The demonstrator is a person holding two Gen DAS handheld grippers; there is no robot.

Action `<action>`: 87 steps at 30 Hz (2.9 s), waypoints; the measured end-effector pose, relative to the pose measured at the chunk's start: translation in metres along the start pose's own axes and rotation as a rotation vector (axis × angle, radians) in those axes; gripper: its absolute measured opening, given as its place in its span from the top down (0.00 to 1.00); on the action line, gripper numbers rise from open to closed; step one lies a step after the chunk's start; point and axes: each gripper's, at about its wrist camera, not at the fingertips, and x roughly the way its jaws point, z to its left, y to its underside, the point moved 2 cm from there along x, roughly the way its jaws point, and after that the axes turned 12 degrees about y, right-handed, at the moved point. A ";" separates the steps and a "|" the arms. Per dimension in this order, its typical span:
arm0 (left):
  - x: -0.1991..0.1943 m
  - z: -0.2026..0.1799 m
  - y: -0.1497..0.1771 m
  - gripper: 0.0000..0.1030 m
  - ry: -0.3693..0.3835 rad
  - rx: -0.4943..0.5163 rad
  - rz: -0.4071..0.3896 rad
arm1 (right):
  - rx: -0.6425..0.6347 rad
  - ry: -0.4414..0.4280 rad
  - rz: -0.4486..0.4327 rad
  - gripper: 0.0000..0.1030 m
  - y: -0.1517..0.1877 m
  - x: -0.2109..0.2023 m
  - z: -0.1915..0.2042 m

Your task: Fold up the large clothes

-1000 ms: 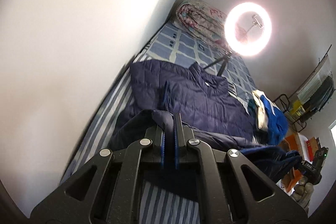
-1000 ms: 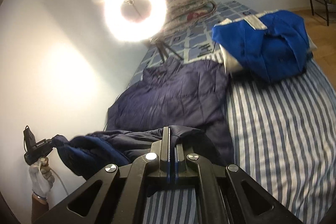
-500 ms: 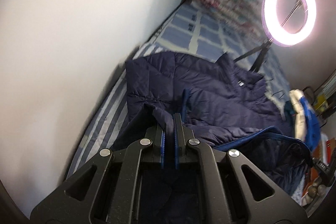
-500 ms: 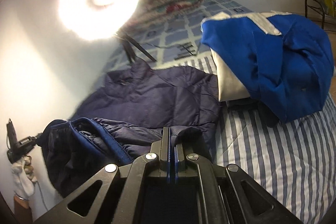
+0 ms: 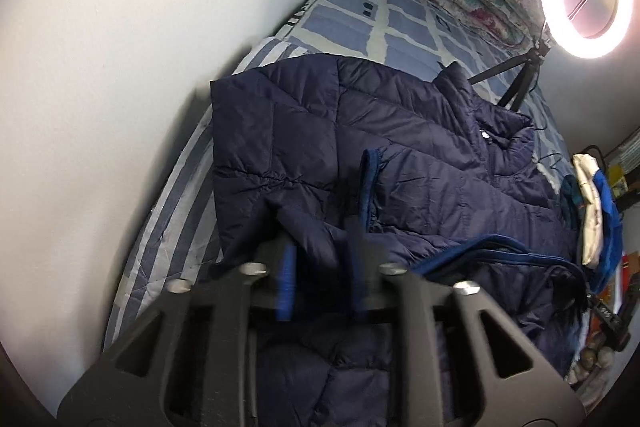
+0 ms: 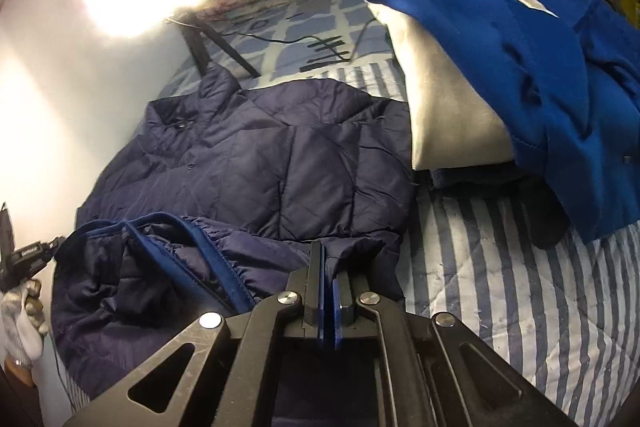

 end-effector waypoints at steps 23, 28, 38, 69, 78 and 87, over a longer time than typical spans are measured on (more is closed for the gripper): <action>0.019 0.020 0.028 0.62 -0.129 0.218 0.091 | -0.119 -0.031 -0.011 0.46 0.009 0.006 -0.011; 0.021 0.011 0.033 0.94 -0.165 0.293 0.080 | -0.161 0.009 0.023 0.90 0.011 0.012 -0.004; -0.017 -0.018 0.015 0.98 -0.195 0.373 -0.061 | -0.273 0.157 -0.157 1.00 0.005 -0.044 0.010; 0.098 -0.035 -0.098 0.73 -0.472 0.300 -0.169 | -0.431 0.601 -0.211 0.97 -0.091 0.069 0.058; 0.058 -0.132 -0.029 0.68 -0.146 0.490 -0.140 | -0.268 0.330 -0.260 0.54 -0.057 -0.008 0.047; 0.136 -0.232 0.055 0.68 -0.180 0.738 -0.052 | -0.159 0.179 -0.144 0.44 0.070 -0.055 0.018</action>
